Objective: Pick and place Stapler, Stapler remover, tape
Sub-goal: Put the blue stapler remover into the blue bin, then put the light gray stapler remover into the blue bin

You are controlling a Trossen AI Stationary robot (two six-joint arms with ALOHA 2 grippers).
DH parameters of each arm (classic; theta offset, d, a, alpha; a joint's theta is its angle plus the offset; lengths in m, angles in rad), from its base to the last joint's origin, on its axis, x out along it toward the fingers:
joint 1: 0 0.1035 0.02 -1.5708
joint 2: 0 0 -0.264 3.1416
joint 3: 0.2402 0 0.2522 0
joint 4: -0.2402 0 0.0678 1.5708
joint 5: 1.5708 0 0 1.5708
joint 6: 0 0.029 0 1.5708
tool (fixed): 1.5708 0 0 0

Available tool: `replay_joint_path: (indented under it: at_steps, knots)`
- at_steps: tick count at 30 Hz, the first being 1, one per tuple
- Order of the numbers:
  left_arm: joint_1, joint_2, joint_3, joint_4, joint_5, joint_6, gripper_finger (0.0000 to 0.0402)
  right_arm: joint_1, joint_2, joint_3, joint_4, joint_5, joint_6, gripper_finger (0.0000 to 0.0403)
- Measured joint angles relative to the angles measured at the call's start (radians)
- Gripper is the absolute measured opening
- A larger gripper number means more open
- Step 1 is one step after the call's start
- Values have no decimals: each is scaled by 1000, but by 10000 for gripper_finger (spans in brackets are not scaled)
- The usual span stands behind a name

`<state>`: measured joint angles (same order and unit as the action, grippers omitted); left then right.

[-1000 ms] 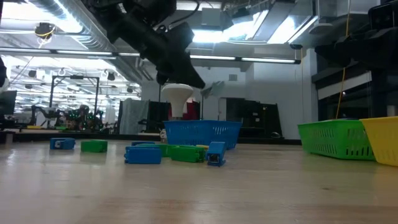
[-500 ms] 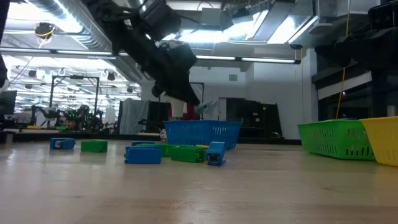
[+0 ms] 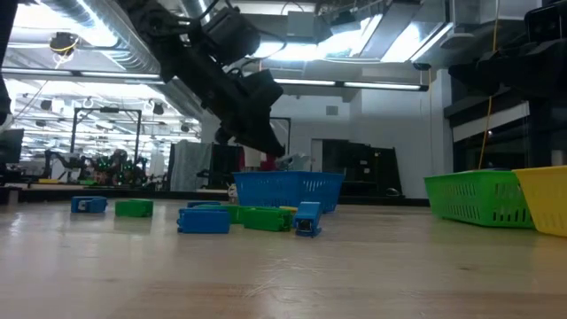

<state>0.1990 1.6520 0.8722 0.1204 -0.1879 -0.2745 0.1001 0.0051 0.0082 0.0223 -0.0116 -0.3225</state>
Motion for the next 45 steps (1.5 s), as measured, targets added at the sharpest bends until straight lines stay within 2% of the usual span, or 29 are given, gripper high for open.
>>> replay_joint_path:
  at_steps: [13,16,19,39,45]
  knots:
    - [20,0,0,9,-3,-83,74,0,0,0,0,0,0,259]
    - [17,0,0,25,47,-76,82,0,0,0,0,0,0,259]
    - [6,0,0,37,79,-77,83,0,0,0,0,0,0,259]
    - [-92,0,0,34,79,-108,82,0,0,0,0,0,0,259]
    - [-148,0,0,34,148,-108,82,0,0,0,0,0,0,259]
